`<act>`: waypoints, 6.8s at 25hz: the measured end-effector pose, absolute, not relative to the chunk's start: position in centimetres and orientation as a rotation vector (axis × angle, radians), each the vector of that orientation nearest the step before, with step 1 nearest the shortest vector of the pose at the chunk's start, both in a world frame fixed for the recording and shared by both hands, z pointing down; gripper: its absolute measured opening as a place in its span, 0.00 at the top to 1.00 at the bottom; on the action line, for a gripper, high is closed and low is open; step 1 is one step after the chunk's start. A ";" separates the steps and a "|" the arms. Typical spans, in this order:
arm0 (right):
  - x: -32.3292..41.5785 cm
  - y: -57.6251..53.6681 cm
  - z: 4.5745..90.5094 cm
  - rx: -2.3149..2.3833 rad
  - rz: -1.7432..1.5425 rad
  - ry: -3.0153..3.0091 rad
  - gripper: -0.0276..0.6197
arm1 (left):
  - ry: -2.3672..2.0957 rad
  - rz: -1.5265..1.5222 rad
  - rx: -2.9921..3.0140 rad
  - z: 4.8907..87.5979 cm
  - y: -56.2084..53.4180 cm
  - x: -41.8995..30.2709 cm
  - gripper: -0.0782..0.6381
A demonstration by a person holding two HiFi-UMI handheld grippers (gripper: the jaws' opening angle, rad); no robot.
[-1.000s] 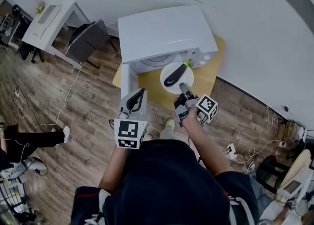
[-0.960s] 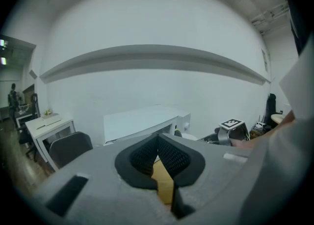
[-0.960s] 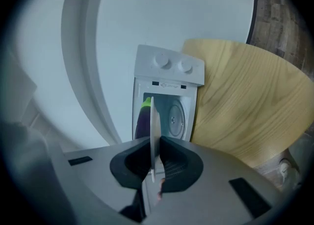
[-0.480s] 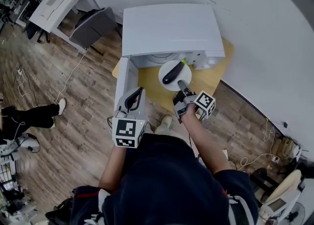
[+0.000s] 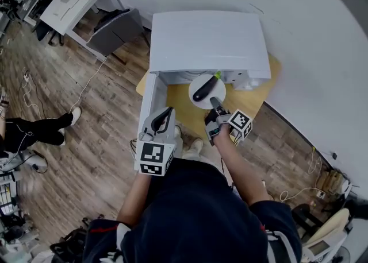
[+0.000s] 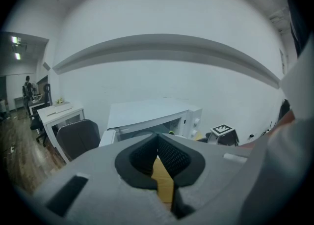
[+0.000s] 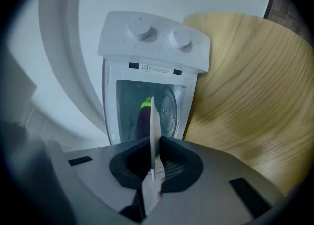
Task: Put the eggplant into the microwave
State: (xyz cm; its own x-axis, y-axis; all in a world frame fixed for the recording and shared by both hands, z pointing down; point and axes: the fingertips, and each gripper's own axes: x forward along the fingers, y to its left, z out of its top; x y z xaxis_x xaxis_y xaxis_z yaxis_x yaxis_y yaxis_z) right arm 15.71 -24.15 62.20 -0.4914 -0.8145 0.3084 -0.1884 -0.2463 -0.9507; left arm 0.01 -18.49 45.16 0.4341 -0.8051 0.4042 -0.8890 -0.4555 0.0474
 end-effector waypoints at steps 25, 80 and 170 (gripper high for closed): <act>14.3 -28.2 67.9 -1.350 -1.844 1.524 0.92 | -1.365 0.560 2.417 47.9 -20.3 -0.8 0.87; 13.2 -30.3 68.8 -1.405 -1.813 1.437 0.77 | -1.283 0.573 2.424 48.8 -19.6 -0.5 0.87; 11.3 -25.9 47.8 -1.484 -1.010 2.607 0.94 | -1.377 0.422 2.564 42.3 -20.9 -0.7 0.87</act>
